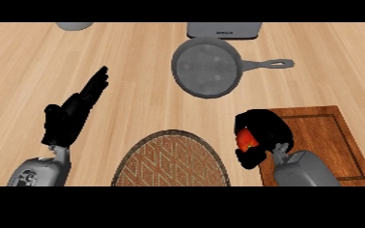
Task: Pick the tomato from the cutting board and place it in the pan
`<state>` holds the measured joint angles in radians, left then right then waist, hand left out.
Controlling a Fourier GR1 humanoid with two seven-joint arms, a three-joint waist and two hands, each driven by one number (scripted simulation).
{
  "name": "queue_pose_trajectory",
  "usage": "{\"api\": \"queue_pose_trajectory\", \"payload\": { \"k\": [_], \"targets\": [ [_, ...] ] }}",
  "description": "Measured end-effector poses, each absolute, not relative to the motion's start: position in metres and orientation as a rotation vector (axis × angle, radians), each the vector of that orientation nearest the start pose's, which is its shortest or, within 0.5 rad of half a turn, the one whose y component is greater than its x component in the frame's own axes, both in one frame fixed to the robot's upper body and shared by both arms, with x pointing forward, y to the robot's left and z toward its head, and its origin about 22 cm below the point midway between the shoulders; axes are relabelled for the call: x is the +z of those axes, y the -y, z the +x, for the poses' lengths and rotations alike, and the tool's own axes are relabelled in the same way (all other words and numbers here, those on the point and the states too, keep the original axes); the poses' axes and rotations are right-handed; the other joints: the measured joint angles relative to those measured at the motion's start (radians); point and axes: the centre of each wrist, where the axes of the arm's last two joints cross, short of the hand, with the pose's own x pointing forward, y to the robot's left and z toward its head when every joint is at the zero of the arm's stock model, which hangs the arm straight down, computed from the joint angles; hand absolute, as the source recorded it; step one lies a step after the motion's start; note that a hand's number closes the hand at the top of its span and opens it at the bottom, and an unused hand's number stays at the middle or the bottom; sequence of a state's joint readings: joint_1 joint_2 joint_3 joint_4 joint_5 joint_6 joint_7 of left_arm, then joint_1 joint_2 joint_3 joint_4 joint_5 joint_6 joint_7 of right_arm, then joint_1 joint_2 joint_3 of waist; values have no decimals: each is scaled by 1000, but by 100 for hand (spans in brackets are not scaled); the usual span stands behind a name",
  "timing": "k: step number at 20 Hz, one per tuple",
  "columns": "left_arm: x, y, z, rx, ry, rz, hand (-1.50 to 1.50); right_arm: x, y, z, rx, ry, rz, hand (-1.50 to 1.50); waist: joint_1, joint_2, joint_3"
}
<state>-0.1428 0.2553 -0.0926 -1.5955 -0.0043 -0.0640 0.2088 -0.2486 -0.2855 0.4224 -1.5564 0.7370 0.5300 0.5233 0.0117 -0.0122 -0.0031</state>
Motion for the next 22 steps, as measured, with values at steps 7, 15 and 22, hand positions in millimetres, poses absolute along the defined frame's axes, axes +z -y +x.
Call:
{"api": "queue_pose_trajectory", "payload": {
  "k": [7, 15, 22],
  "targets": [
    [46, -248, 274, -365, 1484, 79, 0, 106, 51, 226, 1277, 1428, -766, 150, 13, -6, 0],
    [50, -249, 276, -373, 1490, 75, 0, 115, -5, 177, 1055, 1693, -903, 150, 13, 6, 2],
    [53, -245, 278, -368, 1503, 83, 0, 109, -11, 201, 876, 1755, -887, 150, 11, 13, 3]
  ]
}}
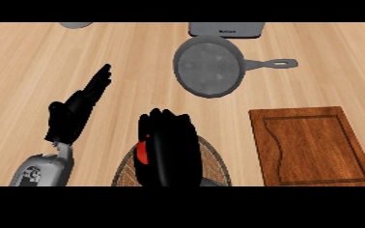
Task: Pick the tomato from the cutting board and place it in the pan
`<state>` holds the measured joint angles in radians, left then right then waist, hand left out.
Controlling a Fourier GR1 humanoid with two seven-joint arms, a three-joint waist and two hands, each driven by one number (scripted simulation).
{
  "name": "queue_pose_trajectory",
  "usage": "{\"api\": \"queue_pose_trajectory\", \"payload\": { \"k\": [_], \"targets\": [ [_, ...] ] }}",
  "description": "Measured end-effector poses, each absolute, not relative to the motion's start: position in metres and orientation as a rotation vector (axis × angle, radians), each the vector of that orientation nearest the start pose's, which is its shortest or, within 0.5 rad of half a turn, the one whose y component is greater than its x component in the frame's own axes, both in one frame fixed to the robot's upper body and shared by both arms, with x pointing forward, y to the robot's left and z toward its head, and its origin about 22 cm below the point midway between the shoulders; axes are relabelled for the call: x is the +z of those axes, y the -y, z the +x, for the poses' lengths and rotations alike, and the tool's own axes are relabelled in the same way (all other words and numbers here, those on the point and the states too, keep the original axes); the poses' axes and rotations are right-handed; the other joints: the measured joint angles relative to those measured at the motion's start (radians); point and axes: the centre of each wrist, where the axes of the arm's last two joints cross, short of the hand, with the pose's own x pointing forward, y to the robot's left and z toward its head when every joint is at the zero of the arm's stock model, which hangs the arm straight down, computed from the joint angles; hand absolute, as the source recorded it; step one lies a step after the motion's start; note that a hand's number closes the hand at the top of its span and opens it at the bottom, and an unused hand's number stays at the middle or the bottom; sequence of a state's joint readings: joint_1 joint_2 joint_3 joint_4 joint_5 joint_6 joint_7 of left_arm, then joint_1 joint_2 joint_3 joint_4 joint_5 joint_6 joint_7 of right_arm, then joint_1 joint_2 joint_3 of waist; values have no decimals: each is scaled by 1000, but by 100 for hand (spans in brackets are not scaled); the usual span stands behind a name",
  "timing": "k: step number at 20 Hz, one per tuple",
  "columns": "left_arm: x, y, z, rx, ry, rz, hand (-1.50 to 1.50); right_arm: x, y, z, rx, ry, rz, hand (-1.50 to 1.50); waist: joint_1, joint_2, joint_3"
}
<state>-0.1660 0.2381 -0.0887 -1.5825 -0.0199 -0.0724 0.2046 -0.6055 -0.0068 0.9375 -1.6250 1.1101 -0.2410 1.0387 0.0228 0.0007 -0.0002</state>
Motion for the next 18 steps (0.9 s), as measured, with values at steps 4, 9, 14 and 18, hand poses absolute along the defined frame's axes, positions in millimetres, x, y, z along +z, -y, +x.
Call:
{"api": "queue_pose_trajectory", "payload": {
  "k": [4, 9, 14, 18],
  "targets": [
    [49, -242, 270, -369, 1506, 76, 0, 104, -8, 240, 773, 1734, -879, 150, 3, 3, 0],
    [51, -243, 271, -361, 1504, 89, 0, 88, 3, 287, 712, 1716, -931, 150, -3, 3, 0],
    [56, -240, 277, -360, 1503, 84, 0, 66, 21, 331, 666, 1705, -1010, 150, -3, 5, 1],
    [57, -240, 277, -364, 1507, 82, 0, 60, 43, 364, 643, 1704, -1035, 150, -2, 6, 1]
  ]
}}
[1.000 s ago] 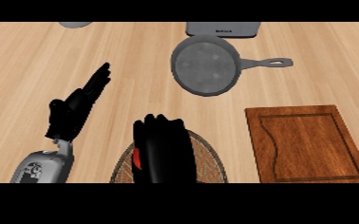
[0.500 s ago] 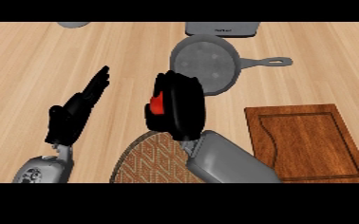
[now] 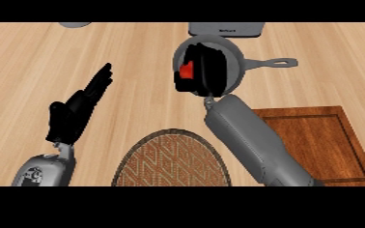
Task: Pick the tomato from the cutting board and place it in the pan
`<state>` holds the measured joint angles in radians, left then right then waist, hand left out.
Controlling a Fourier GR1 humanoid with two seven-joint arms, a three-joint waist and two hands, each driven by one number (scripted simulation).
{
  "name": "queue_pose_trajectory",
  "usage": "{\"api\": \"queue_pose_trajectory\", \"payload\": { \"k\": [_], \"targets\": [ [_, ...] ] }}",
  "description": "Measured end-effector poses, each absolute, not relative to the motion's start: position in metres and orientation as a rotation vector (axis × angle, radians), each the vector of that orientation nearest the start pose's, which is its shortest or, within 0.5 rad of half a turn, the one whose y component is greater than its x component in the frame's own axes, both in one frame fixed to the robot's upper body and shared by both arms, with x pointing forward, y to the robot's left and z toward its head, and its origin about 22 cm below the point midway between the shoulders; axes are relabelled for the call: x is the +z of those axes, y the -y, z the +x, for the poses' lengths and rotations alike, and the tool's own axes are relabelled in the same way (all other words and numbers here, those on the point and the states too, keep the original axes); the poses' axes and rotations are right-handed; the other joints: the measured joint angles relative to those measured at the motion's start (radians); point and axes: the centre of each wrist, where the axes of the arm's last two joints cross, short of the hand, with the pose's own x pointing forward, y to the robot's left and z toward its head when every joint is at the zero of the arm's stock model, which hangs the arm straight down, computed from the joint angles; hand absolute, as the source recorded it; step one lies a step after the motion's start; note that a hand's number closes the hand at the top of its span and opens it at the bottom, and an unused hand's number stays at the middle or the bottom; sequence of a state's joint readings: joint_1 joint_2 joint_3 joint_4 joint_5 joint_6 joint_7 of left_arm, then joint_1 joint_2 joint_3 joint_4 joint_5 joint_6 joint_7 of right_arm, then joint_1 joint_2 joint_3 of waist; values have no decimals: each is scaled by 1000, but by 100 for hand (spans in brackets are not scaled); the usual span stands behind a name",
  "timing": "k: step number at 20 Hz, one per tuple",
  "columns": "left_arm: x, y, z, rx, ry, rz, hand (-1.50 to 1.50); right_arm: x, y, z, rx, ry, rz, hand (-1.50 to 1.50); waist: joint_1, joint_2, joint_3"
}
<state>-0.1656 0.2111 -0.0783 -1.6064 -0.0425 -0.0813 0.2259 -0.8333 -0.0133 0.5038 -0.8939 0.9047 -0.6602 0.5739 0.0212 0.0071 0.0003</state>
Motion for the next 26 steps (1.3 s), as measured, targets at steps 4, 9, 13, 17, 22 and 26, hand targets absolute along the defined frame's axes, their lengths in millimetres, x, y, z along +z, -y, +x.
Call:
{"api": "queue_pose_trajectory", "payload": {
  "k": [4, 9, 13, 17, 22, 26],
  "targets": [
    [54, -239, 277, -368, 1511, 75, 0, 47, 62, 387, 631, 1703, -1053, 150, 3, 2, 0],
    [53, -240, 275, -377, 1513, 65, 0, 34, 79, 405, 628, 1697, -1064, 150, 13, 5, 0],
    [57, -239, 276, -378, 1513, 62, 0, 35, 90, 418, 630, 1693, -1068, 150, 20, 8, 1],
    [57, -237, 276, -385, 1517, 59, 0, 32, 117, 428, 628, 1501, -1052, -150, 26, 12, 0],
    [58, -234, 283, -404, 1535, 52, 0, 31, 138, 434, 632, 1390, -966, -150, 47, 26, 1],
    [58, -232, 285, -402, 1541, 44, 0, 31, 146, 435, 554, 1434, -886, -150, 55, 30, 3]
  ]
}}
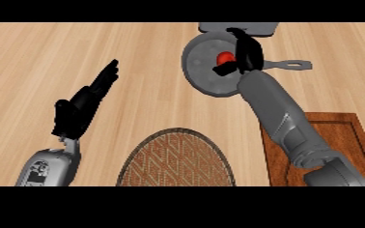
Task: Pick the tomato from the cutting board and place it in the pan
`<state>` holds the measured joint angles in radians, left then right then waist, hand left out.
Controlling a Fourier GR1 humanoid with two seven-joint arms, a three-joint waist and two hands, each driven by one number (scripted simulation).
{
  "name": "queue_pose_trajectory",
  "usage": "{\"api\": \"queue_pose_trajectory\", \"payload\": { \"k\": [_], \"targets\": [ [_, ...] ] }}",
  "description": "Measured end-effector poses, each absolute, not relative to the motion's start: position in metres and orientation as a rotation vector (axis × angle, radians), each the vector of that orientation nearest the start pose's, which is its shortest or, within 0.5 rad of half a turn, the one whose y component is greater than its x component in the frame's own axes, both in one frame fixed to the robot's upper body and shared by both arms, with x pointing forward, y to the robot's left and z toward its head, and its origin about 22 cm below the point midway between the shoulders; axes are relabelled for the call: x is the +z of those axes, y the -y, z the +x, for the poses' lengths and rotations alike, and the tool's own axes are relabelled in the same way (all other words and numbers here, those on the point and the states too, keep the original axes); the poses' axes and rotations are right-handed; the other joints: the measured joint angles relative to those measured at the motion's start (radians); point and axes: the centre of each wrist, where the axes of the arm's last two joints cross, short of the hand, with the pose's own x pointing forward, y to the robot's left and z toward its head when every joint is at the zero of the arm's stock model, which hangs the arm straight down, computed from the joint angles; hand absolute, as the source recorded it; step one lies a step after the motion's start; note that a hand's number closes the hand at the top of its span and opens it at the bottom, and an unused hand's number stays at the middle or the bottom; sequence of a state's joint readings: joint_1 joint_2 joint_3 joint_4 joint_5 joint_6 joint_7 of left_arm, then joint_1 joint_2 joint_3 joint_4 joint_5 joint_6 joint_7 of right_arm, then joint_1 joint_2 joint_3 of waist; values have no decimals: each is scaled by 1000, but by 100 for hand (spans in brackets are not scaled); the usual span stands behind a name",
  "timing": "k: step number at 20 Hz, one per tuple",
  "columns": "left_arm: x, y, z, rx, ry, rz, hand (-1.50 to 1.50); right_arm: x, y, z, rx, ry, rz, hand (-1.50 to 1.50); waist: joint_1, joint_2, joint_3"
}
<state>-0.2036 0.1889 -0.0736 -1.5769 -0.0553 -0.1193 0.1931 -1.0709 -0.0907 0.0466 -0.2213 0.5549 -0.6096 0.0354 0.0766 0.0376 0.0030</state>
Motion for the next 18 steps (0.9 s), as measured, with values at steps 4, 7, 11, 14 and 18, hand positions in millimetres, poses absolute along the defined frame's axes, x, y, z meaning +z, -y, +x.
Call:
{"api": "queue_pose_trajectory", "payload": {
  "k": [4, 7, 11, 14, 18],
  "targets": [
    [62, -234, 287, -411, 1550, 42, 0, 38, 151, 437, 400, 1539, -792, -150, 6, 3, 2],
    [63, -235, 287, -408, 1543, 47, 0, 41, 159, 439, 272, 1603, -708, -150, 4, 3, 3],
    [60, -234, 286, -402, 1536, 52, 0, 35, 180, 436, 153, 1651, -557, -150, -7, -3, 2],
    [60, -236, 284, -398, 1531, 51, 0, 24, 205, 431, 121, 1674, -459, -150, -16, -8, 1],
    [55, -238, 279, -387, 1521, 59, 0, 10, 228, 424, 111, 1719, -362, -150, -25, -15, 0]
  ]
}}
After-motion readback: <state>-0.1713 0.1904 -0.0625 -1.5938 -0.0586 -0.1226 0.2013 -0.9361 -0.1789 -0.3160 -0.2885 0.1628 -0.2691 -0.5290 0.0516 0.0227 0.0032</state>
